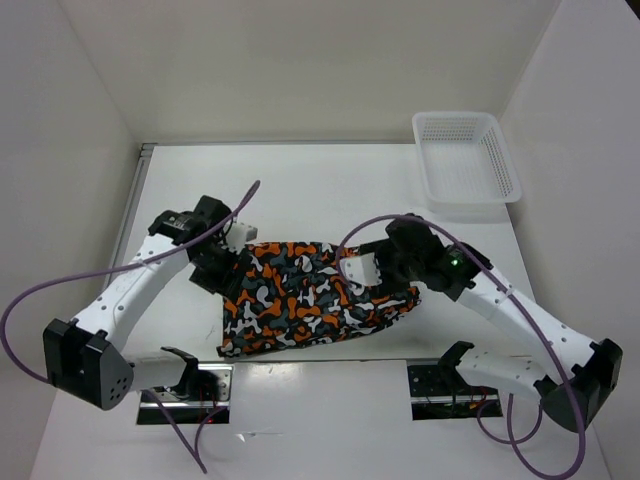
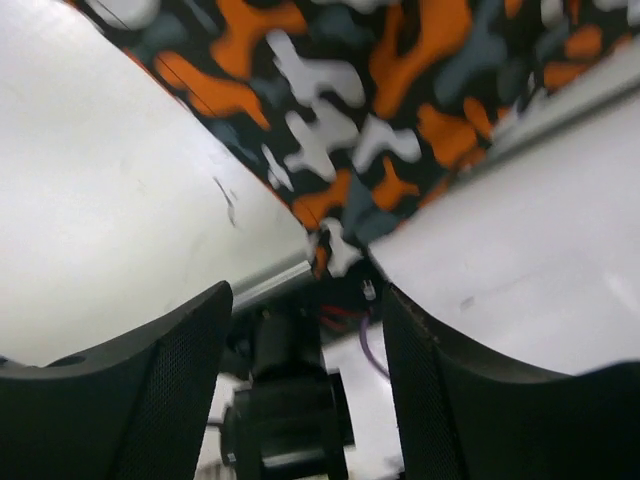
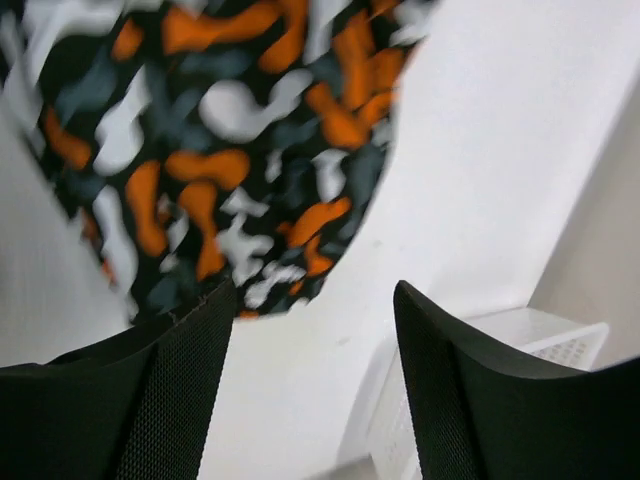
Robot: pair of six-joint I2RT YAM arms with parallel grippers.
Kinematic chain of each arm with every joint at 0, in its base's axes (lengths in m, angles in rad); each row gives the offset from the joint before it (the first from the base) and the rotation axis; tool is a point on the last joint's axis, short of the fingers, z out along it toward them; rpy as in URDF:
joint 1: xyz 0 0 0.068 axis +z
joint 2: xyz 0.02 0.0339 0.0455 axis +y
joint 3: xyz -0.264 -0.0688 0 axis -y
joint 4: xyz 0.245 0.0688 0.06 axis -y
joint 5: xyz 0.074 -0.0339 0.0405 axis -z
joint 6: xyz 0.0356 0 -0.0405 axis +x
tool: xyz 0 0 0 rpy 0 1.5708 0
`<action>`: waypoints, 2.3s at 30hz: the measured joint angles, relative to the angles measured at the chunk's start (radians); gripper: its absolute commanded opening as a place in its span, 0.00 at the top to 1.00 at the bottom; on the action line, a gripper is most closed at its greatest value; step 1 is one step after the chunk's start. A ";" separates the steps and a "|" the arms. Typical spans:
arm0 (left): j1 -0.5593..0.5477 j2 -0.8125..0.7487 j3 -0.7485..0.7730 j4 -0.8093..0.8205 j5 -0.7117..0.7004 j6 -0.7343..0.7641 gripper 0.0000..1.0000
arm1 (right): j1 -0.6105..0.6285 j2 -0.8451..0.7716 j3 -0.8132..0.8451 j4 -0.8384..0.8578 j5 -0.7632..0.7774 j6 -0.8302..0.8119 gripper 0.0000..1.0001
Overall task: Fold and stack the shorts
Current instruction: Fold the shorts
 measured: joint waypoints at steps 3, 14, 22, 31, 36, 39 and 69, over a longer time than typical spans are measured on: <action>0.064 0.013 0.000 0.132 -0.021 -0.002 0.32 | 0.003 0.021 0.068 0.109 -0.053 0.121 0.48; 0.090 0.408 0.033 0.441 -0.034 -0.002 0.35 | 0.027 0.389 -0.035 0.397 -0.169 0.378 0.92; 0.141 0.606 0.099 0.514 -0.079 -0.006 0.35 | 0.006 0.555 -0.067 0.510 -0.132 0.483 0.88; 0.205 0.826 0.421 0.504 -0.180 -0.002 0.31 | -0.013 0.879 0.272 0.631 -0.019 0.586 0.80; 0.248 0.927 0.600 0.576 -0.245 -0.002 0.27 | -0.027 1.112 0.668 0.613 0.071 0.647 0.80; 0.278 0.961 0.678 0.594 -0.272 -0.002 0.26 | -0.057 1.247 0.964 0.564 0.103 0.708 0.72; 0.314 0.731 0.354 0.657 -0.227 -0.002 0.25 | -0.126 0.402 0.043 0.310 0.103 0.599 0.06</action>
